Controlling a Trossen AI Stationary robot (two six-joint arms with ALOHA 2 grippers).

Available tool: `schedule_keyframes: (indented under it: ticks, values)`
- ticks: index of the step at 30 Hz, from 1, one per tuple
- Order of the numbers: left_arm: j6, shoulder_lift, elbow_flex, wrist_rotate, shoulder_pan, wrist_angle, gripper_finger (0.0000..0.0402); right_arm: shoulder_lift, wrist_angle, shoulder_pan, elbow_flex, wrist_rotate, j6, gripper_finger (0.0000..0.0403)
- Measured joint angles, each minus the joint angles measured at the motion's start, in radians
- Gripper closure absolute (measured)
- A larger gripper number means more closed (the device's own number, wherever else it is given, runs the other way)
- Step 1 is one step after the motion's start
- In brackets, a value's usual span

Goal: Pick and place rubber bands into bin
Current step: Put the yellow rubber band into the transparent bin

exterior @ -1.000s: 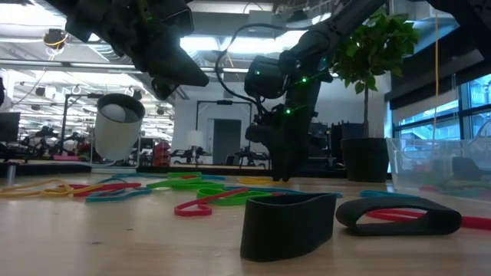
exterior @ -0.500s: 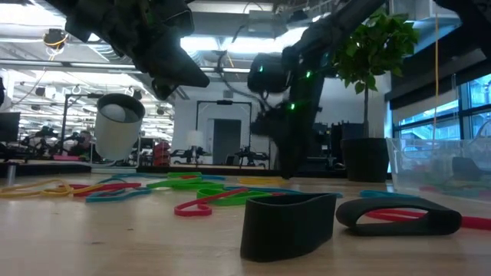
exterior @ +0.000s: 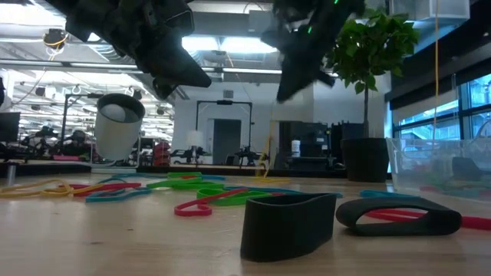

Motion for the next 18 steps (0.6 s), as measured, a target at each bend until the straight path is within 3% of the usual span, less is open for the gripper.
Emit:
schedule_keyframes:
  ticks: [11, 18]
  values:
    - [0.0, 0.0, 0.0, -0.019, 0.0, 0.008, 0.04, -0.304, -0.257, 0.101, 0.0, 0.089, 0.153, 0.0403]
    - [0.0, 0.0, 0.0, -0.026, 0.0, 0.007, 0.04, -0.452, -0.694, 0.24, 0.001, 0.13, 0.462, 0.0403]
